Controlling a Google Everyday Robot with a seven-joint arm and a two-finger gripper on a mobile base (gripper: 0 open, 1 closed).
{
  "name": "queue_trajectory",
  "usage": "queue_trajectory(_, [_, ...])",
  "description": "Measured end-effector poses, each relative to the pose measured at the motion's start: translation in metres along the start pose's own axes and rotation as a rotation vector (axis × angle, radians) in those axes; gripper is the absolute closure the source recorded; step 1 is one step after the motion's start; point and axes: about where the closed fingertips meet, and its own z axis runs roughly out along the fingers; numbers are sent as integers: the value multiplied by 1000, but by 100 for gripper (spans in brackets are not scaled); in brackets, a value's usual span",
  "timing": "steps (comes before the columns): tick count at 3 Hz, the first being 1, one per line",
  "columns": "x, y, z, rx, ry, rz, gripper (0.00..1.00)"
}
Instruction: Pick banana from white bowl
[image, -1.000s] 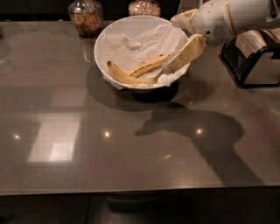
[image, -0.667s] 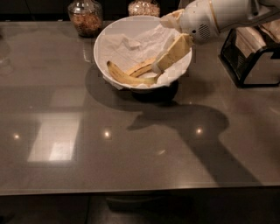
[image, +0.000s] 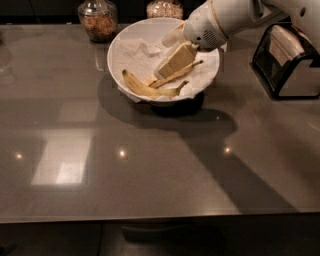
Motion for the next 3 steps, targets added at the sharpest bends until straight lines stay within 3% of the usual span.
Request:
queue_trajectory(1, [14, -4, 16, -10, 40, 25, 48])
queue_trajectory(3, [48, -3, 45, -47, 107, 92, 43])
